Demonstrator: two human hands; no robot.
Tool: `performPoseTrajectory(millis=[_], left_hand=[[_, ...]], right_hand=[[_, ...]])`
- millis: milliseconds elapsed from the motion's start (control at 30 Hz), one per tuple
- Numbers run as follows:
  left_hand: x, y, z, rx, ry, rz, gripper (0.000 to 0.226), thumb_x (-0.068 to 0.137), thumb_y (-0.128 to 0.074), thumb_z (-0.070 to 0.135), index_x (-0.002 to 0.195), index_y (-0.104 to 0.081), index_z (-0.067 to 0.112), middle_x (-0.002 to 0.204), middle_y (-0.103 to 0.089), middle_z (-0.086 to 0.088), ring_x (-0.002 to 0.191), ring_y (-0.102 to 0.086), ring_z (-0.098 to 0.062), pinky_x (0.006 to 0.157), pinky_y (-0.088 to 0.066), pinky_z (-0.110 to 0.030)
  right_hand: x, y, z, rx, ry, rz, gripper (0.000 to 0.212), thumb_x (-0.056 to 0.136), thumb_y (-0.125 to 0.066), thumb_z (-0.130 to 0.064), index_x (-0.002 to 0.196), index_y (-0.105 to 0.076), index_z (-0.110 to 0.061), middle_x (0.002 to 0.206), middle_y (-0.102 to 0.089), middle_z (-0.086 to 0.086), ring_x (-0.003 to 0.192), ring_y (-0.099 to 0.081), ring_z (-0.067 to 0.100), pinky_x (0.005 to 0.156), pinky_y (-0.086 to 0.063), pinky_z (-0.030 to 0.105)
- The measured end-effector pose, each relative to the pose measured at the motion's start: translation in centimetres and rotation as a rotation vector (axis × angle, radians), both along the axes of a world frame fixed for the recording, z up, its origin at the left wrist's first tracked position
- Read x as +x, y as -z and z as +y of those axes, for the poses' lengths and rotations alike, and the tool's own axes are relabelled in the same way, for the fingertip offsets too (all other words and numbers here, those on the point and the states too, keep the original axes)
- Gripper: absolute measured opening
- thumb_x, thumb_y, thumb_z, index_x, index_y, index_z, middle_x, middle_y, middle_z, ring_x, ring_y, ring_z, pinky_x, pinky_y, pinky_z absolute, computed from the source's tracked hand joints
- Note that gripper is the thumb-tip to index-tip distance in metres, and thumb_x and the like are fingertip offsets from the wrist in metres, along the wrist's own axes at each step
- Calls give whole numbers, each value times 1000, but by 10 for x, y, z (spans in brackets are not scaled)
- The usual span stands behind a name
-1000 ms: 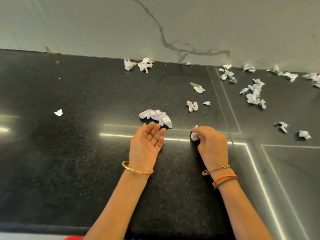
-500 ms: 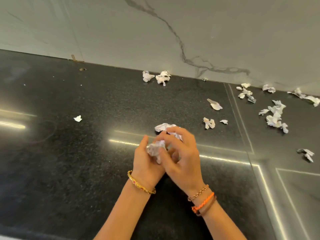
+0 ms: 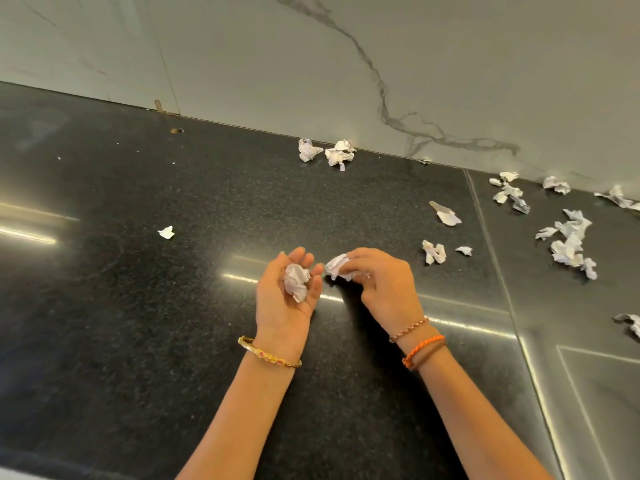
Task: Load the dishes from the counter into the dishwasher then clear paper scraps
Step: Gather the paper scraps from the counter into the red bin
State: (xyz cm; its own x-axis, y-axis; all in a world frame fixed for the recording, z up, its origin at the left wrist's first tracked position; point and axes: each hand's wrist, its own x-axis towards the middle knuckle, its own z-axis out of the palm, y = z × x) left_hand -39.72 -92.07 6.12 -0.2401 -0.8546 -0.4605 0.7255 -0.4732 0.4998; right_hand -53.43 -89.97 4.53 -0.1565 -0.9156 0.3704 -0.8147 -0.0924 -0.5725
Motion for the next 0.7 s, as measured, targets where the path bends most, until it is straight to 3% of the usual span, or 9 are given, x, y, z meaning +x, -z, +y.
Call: performPoseTrajectory(millis=[100,233,300,367,433,500,533,600,700], left_hand=[[-2,-1,3,-45,13,13,23,95,-41,22,97,-60,9,91,-63,-6,83,-61,-16,71,-52,-25],[-2,-2,3,-79,60,76,30,96,-36,30,104,-60,15,90,-62,-5,82,-58,-16,78,-46,-29],[0,-1,2,-72,80,138,31,95,-35,32,108,-59,18,89,-65,-6,80,-63,-17,73,-53,-31],[1,0,1,-51,88,205,33,95,-35,33,115,-58,19,99,-66,-9,91,-65,-21,78,-54,-34],[-2,0,1,-27,97,234,38,95,-35,35,125,-53,20,117,-61,-12,108,-58,-27,89,-48,-39],[-5,3,1,-19,113,240,41,96,-33,37,130,-49,22,126,-57,-12,107,-59,-29,88,-47,-41],[-7,4,1,-19,114,249,39,96,-34,36,128,-50,21,121,-60,-11,102,-62,-27,85,-49,-41],[-12,5,-1,-14,119,295,30,95,-36,32,114,-57,21,96,-69,-6,82,-69,-20,69,-57,-34],[-22,2,-2,3,184,344,21,89,-44,29,99,-62,24,91,-67,-6,72,-69,-22,59,-57,-33]], right_hand=[[12,-15,1,-72,-7,-381,32,74,-60,14,81,-72,-14,91,-66,-7,92,-60,-2,83,-40,2],[31,-16,2,-176,-83,-385,26,75,-56,2,87,-71,-16,89,-63,-17,90,-58,-11,81,-41,4],[41,-12,3,-129,-157,-358,23,83,-53,-14,99,-70,-12,102,-60,-15,104,-53,-7,93,-39,10],[52,-12,7,-5,-264,-313,45,92,-38,-44,118,-60,-14,122,-50,-19,125,-39,0,113,-13,16],[59,-10,9,36,-341,-144,79,88,-9,-65,135,-45,-13,142,-38,-10,137,-19,4,110,17,16],[56,-8,12,4,-352,82,93,83,8,-67,141,-33,-7,150,-29,4,137,-5,6,106,27,22],[51,-8,12,-17,-361,124,93,83,9,-66,141,-33,-7,149,-30,6,137,-3,8,107,28,24],[38,-15,9,-51,-344,-10,79,90,-2,-60,135,-44,-12,142,-44,5,139,-8,11,110,19,22],[-4,-22,1,-252,-59,-143,41,94,-38,-37,116,-61,-10,120,-60,8,131,-35,21,113,-11,28]])
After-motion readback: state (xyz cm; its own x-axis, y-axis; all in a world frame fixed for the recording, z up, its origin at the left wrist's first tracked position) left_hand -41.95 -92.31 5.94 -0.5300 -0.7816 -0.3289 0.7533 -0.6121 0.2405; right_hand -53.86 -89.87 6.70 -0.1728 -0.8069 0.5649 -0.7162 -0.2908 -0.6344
